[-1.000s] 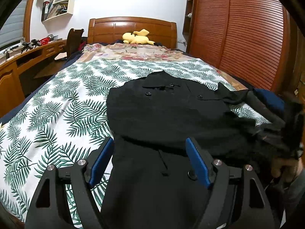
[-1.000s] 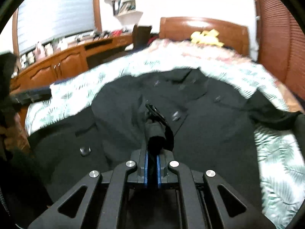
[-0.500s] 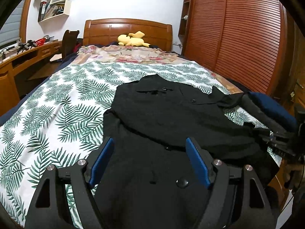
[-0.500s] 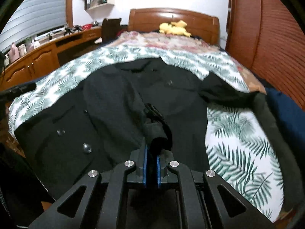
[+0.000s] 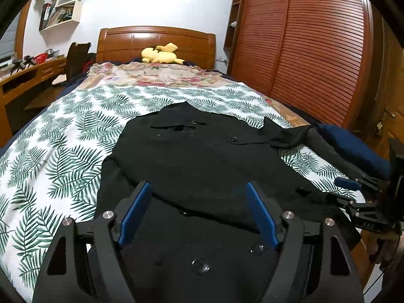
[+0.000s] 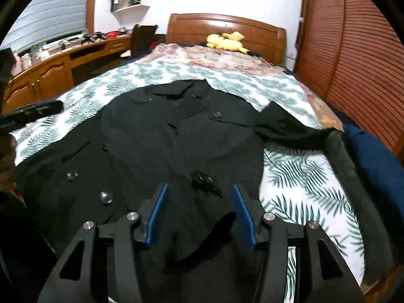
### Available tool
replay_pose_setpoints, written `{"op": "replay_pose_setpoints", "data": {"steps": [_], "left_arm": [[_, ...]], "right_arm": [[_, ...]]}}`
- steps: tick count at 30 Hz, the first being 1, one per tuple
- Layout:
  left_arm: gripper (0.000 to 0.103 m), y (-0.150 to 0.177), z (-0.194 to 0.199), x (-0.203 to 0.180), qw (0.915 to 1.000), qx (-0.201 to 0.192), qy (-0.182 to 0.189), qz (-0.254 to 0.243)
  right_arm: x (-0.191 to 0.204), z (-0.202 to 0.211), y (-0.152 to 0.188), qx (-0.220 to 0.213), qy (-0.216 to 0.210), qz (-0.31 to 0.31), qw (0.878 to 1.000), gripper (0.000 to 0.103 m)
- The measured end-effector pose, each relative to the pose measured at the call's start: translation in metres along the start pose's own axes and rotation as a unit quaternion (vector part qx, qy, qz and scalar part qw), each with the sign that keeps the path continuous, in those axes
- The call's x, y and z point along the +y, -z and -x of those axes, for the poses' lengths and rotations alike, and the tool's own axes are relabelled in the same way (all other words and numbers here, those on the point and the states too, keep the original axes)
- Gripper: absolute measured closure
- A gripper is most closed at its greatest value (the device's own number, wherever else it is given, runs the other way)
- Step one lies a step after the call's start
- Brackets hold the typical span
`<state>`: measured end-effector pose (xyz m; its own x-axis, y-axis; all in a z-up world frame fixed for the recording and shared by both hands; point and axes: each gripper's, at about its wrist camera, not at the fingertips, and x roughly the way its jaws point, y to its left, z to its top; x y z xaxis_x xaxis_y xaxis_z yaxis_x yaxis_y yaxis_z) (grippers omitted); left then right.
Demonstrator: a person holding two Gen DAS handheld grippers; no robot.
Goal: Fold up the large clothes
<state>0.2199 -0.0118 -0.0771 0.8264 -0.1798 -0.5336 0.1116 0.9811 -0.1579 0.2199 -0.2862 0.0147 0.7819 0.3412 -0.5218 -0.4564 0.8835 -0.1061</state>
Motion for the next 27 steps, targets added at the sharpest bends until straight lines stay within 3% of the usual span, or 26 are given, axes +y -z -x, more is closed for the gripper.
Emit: {"op": "replay_pose_setpoints", "data": {"steps": [5,10,24,27], "left_arm": [[0.025,0.000,-0.003,-0.016,0.9997,0.001,-0.004,-0.026],[0.025,-0.002,-0.006,-0.031,0.9983,0.000,-0.013,-0.056],[0.025,-0.004,-0.069,-0.032,0.9970,-0.011,0.006,-0.076],[0.025,0.003,-0.086,-0.023,0.9976,0.003,0.012,-0.069]], "right_arm": [[0.001,-0.033,0.010,0.024,-0.039,0.008,0.999,0.049],[-0.008,-0.074,0.027,0.083,-0.043,0.007,0.996,0.049],[-0.019,-0.075,0.034,0.068,-0.057,-0.014,0.996,0.049],[-0.019,-0.062,0.032,0.058,-0.051,-0.019,0.997,0.049]]}}
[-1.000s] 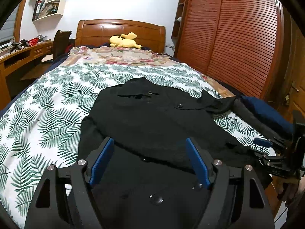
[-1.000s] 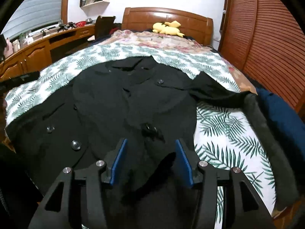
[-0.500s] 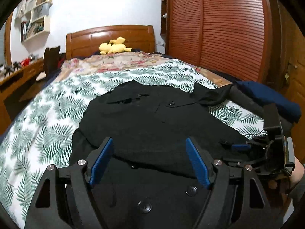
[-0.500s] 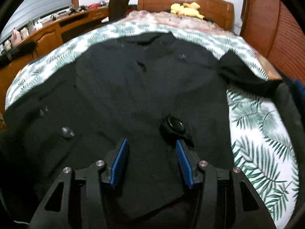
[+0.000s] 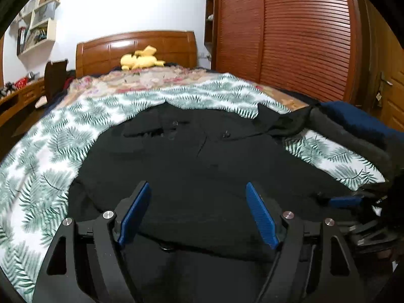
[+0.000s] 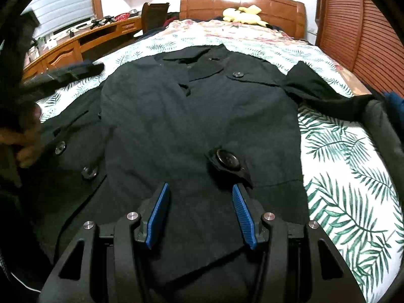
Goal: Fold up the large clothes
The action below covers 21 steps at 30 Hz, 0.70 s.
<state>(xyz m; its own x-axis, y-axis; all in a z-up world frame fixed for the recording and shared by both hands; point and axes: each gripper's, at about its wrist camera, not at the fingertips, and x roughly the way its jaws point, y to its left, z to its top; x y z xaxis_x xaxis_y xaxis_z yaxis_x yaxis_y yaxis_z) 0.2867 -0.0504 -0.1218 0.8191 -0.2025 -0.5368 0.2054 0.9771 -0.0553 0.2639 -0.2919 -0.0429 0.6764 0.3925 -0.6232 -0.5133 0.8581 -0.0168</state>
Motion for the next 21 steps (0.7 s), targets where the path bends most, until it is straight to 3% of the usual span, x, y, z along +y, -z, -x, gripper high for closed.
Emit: {"op": "replay_pose_setpoints", "data": {"steps": [4,8,16,21], "left_arm": [[0.025,0.005,-0.013,0.005,0.9997,0.018,0.016,0.003],[0.025,0.009,-0.013,0.004,0.9995,0.019,0.024,0.003],[0.025,0.013,-0.010,-0.009,0.9995,0.007,0.016,-0.025],[0.025,0.014,-0.011,-0.009,0.9995,0.009,0.016,-0.027]], "right_arm": [[-0.010,0.021,-0.010,-0.024,0.004,-0.013,1.000,0.049],[-0.039,0.024,-0.030,-0.036,0.038,-0.027,0.998,0.049],[-0.128,-0.021,-0.079,-0.024,0.099,-0.093,0.990,0.044],[-0.179,-0.059,-0.099,-0.005,0.128,-0.161,0.979,0.044]]}}
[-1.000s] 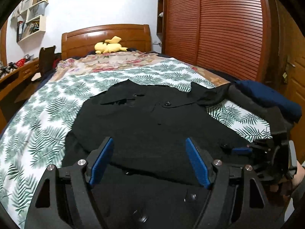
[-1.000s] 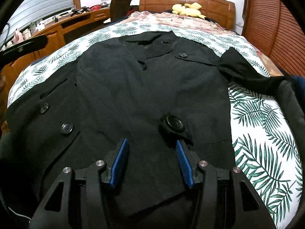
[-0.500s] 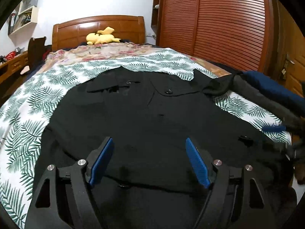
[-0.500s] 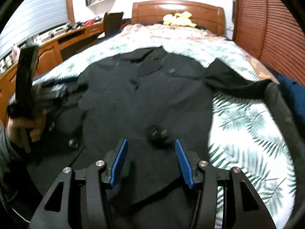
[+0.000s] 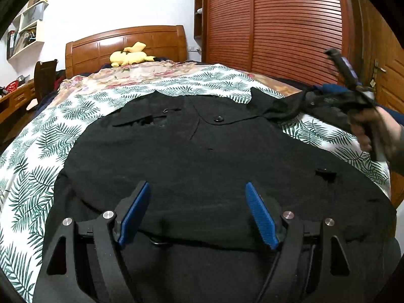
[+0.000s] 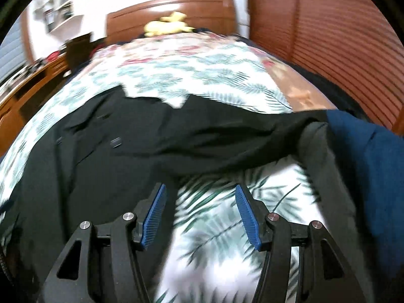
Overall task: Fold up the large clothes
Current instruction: 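Move the right tool to the other sleeve cuff and close on it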
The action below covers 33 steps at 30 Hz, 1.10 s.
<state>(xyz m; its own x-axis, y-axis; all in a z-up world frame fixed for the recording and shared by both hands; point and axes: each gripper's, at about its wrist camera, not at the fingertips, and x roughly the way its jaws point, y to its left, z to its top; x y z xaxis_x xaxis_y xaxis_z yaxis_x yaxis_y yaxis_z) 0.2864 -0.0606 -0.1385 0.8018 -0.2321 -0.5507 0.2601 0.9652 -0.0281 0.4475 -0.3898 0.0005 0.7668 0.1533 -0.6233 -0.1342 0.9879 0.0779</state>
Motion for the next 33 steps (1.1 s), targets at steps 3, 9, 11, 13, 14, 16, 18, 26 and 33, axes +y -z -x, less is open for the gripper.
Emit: {"op": "replay_pose_setpoints", "data": {"steps": [3,9,11,13,14,16,18,26,33], "left_arm": [[0.025,0.000,-0.001,0.001,1.0000,0.001,0.004,0.002],[0.025,0.001,-0.003,0.003,0.9999,0.008,0.010,0.009],[0.025,0.001,-0.004,0.003,0.9998,0.009,0.012,0.009],[0.025,0.002,-0.004,0.003,0.9998,0.010,0.012,0.009],[0.025,0.002,-0.004,0.002,0.9999,0.010,0.011,0.008],[0.025,0.002,-0.003,0.003,0.9999,0.009,0.011,0.008],[0.025,0.002,-0.003,0.002,0.9999,0.009,0.011,0.007],[0.025,0.003,-0.003,0.002,0.9999,0.010,0.011,0.007],[0.025,0.002,-0.003,0.002,0.9999,0.009,0.011,0.007]], "right_arm": [[-0.014,-0.024,-0.012,0.016,0.012,-0.032,0.999,0.044],[-0.033,-0.062,-0.027,0.045,0.028,-0.083,0.995,0.047],[-0.032,-0.069,-0.035,0.052,0.025,-0.087,0.994,0.068],[-0.026,-0.072,-0.038,0.053,0.030,-0.069,0.996,0.090],[-0.021,-0.070,-0.042,0.048,0.034,-0.055,0.997,0.095],[-0.006,-0.057,-0.051,0.020,0.039,-0.023,0.999,0.099],[0.019,-0.031,-0.057,-0.024,0.022,0.013,0.999,0.100],[0.123,0.045,-0.022,-0.064,-0.099,0.140,0.983,0.100],[0.141,0.034,0.029,0.009,-0.094,0.151,0.984,0.099]]}}
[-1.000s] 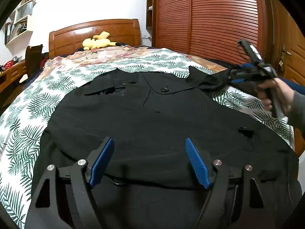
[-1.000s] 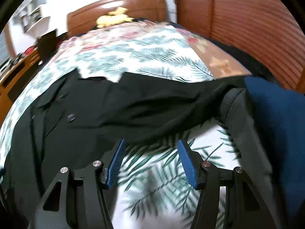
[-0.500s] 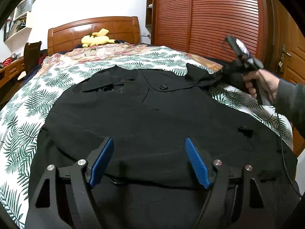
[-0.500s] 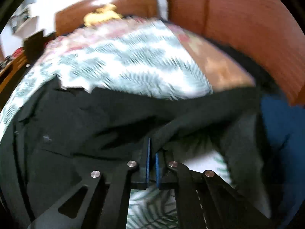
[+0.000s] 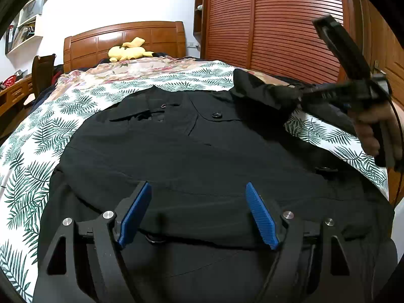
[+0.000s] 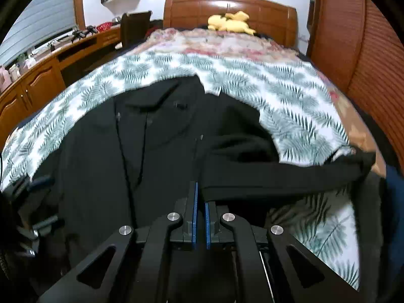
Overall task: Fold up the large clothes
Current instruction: 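Move the right tool to the other sleeve cuff and close on it, then lift the sleeve with the right tool and fold it across the coat front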
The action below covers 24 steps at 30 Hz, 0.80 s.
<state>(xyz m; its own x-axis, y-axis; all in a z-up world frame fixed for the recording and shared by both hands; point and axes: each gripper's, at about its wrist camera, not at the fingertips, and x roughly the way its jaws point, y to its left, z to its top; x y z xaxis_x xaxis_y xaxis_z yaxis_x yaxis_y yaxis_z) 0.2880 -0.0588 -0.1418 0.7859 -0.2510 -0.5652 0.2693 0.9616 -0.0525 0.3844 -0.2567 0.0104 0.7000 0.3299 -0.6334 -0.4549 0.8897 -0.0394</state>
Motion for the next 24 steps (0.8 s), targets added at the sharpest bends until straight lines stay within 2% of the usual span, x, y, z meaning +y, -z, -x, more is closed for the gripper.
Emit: {"op": "replay_pose_setpoints", "data": {"steps": [5,7,9,11,16,24], "left_arm": [[0.025,0.000,0.000,0.000,1.0000,0.001,-0.001,-0.001],[0.025,0.001,0.000,0.000,1.0000,0.000,-0.001,-0.001],[0.025,0.001,0.000,0.000,1.0000,0.000,-0.001,-0.001],[0.025,0.000,0.000,0.000,1.0000,0.001,-0.001,-0.001],[0.025,0.000,0.000,0.000,1.0000,0.001,-0.001,-0.001],[0.025,0.000,0.000,0.000,1.0000,0.001,-0.001,-0.001]], "right_arm": [[-0.012,0.009,-0.008,0.002,0.015,-0.015,1.000,0.094],[-0.011,0.013,-0.015,-0.003,0.027,-0.014,1.000,0.086],[-0.009,0.025,-0.018,-0.013,0.034,-0.013,0.999,0.069],[-0.006,0.037,-0.015,-0.029,0.036,-0.015,0.999,0.057],[-0.023,0.051,-0.023,-0.054,0.060,-0.040,0.996,0.049],[-0.059,0.031,-0.028,-0.043,0.108,-0.093,0.989,0.044]]}}
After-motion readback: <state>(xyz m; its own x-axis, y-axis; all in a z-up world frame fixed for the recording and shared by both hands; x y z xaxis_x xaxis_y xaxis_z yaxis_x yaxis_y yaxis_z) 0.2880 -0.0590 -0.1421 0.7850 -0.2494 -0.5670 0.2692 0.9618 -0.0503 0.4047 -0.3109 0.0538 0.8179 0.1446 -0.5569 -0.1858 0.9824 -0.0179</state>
